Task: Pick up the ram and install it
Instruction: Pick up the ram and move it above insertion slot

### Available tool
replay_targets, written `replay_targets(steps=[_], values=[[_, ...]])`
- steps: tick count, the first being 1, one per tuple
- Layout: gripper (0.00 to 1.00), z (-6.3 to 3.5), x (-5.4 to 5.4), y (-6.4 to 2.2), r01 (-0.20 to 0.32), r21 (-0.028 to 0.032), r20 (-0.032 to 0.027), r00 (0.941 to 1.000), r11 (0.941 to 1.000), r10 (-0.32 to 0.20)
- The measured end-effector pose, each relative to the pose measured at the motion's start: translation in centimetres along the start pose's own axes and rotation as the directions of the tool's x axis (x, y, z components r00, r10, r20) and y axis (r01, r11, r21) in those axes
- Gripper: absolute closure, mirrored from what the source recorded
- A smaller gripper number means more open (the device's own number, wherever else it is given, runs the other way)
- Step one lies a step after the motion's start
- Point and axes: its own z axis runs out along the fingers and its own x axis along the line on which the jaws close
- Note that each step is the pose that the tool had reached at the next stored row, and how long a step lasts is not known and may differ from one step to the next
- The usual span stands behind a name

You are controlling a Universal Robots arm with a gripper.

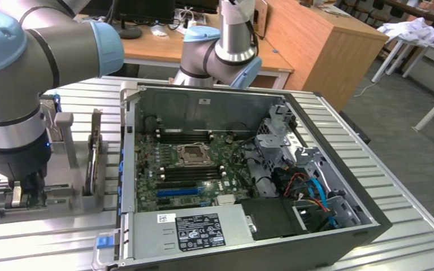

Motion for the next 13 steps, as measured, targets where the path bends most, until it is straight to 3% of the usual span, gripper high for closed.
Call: replay_targets(steps=[5, 13], values=[[0.88, -1.57, -0.1, 0.06, 0.0, 0.0001, 0.0003, 1.0, 1.0, 0.0], [0.88, -5.18, -0.2, 0.17, 0.0, 0.0001, 0.0002, 1.0, 1.0, 0.0]])
